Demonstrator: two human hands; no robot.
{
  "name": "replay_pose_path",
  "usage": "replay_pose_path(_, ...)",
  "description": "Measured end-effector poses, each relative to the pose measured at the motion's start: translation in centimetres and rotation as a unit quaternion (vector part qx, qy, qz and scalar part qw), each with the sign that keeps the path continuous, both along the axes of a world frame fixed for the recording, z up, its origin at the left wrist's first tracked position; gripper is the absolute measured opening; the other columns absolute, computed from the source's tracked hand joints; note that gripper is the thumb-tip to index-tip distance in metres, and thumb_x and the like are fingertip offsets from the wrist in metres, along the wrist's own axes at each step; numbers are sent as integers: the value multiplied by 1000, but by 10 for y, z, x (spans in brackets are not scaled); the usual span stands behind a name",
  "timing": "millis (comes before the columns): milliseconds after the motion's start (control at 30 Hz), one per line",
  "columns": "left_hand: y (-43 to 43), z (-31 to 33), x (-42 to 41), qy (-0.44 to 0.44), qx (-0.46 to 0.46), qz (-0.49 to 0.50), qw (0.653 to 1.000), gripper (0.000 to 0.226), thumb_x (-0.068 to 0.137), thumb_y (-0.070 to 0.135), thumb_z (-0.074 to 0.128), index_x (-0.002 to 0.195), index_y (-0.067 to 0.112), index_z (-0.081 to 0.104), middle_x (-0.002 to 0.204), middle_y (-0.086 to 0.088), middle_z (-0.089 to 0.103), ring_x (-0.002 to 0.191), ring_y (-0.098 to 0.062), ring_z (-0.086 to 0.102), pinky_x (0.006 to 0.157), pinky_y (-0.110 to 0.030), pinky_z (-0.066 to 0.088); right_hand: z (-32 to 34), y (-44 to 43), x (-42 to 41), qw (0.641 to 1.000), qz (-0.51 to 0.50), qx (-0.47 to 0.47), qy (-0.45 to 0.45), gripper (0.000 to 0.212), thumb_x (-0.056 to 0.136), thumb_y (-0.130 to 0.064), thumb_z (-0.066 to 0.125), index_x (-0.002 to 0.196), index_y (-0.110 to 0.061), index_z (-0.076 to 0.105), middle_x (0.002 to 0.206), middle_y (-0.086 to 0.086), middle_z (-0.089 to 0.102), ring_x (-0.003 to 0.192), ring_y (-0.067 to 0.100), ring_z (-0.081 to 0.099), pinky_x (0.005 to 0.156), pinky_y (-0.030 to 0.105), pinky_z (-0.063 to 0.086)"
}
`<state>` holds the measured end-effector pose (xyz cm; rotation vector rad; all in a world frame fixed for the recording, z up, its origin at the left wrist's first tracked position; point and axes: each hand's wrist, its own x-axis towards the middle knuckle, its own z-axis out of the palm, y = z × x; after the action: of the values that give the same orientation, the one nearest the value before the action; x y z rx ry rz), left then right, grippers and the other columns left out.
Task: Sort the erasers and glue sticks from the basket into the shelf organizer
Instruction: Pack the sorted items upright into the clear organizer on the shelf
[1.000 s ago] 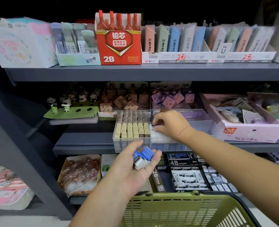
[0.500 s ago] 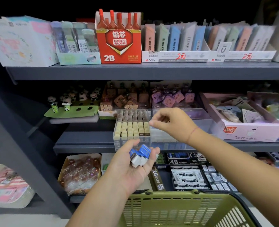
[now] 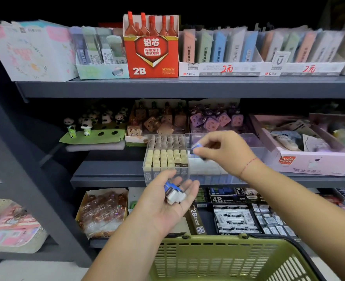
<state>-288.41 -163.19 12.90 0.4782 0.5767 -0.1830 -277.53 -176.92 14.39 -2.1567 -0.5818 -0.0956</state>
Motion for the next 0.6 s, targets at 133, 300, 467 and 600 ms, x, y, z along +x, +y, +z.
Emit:
replay_pose_path(133,-2,-2,0,12,3,-7,1000,30,88,13,66,108,-7,57,104,-28,59,96,-40,64,64,-41,52,-17,4,22,957,-57,-224,-177,17,83,-36,69,94,-24,72,88,-3,58,93,19,54,76,32,42)
replay_pose_path(300,-1,-3,2,16,2,-5,1000,30,89,13,65,109,-7,58,105,-28,60,96,-40,64,65,-40,53,-35,8,33,955,-10,-258,-145,26,83,-31,70,105,-17,69,100,2,59,97,20,55,82,30,42)
replay_pose_path(467,2,-4,2,16,8,-4,1000,30,88,13,66,109,-7,58,105,-29,60,96,-40,64,63,-41,52,-28,2,32,973,12,-202,-113,8,81,-16,72,89,-15,73,85,-5,61,77,9,53,75,20,40)
replay_pose_path(600,-1,-3,2,16,10,-5,1000,30,88,13,66,109,-7,58,105,-29,60,96,-40,64,63,-41,53,-27,2,31,974,2,-211,-87,4,79,-16,73,80,-18,70,81,-10,59,78,10,56,78,25,46)
